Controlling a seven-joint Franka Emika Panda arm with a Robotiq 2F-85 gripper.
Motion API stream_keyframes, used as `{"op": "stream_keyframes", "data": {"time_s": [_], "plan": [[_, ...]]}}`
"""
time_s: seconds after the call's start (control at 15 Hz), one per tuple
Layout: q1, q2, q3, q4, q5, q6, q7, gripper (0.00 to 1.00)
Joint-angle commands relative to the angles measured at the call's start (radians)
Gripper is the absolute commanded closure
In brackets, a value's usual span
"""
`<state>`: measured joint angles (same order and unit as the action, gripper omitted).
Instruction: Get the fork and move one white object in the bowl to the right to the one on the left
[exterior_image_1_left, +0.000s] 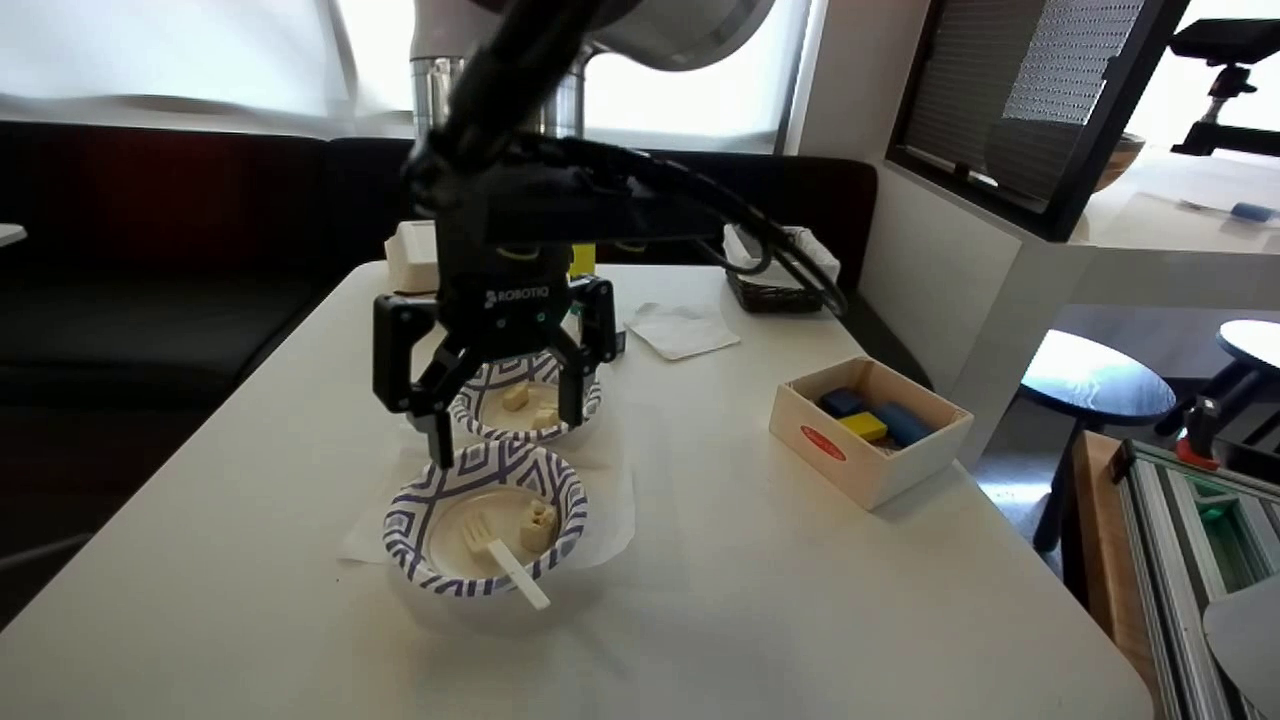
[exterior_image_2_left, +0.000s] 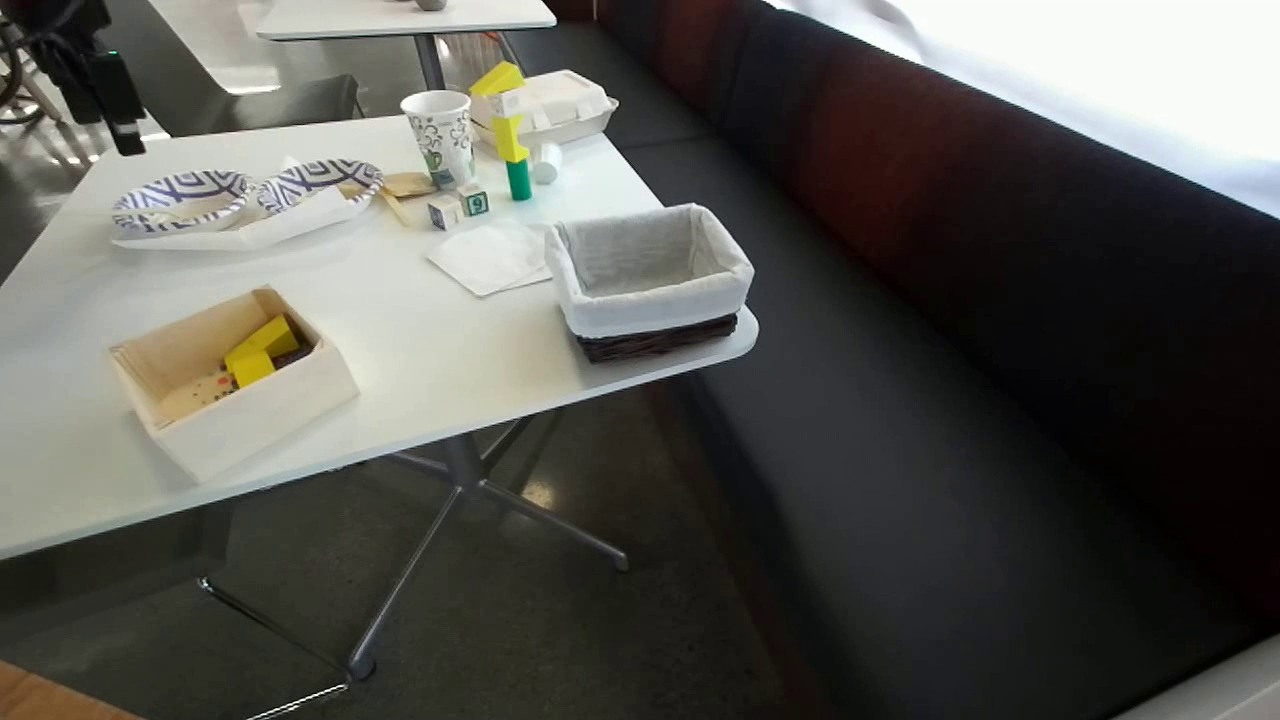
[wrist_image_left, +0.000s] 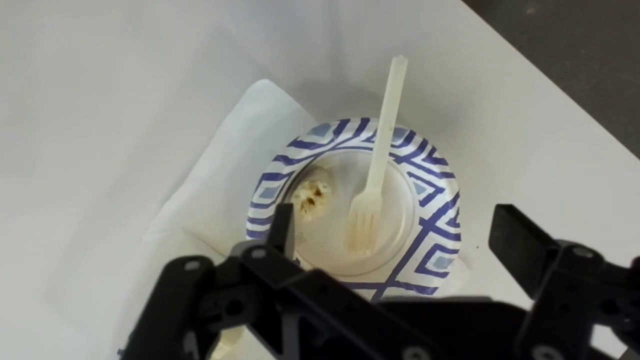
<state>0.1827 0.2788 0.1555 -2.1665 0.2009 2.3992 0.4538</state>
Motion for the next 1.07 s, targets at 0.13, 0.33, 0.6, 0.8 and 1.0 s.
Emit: {"op": "stream_keyframes", "data": {"time_s": [0.13,0.33,0.6,0.8,1.0], "plan": [[0.033,0.044,-0.013,0.040,-0.015,-0.003,0.022,0.00],[0.044,0.065,-0.024,0.053,-0.041,-0.001,0.045,0.00],[0.084,0.105,-0.045,0.055,-0.119,0.032,0.081,0.00],[0.109,0.119,-0.048,0.042,-0.139,0.074,0.103,0.00],[0.136,0.124,-0.056,0.028,-0.140,0.140,0.133,0.00]]}}
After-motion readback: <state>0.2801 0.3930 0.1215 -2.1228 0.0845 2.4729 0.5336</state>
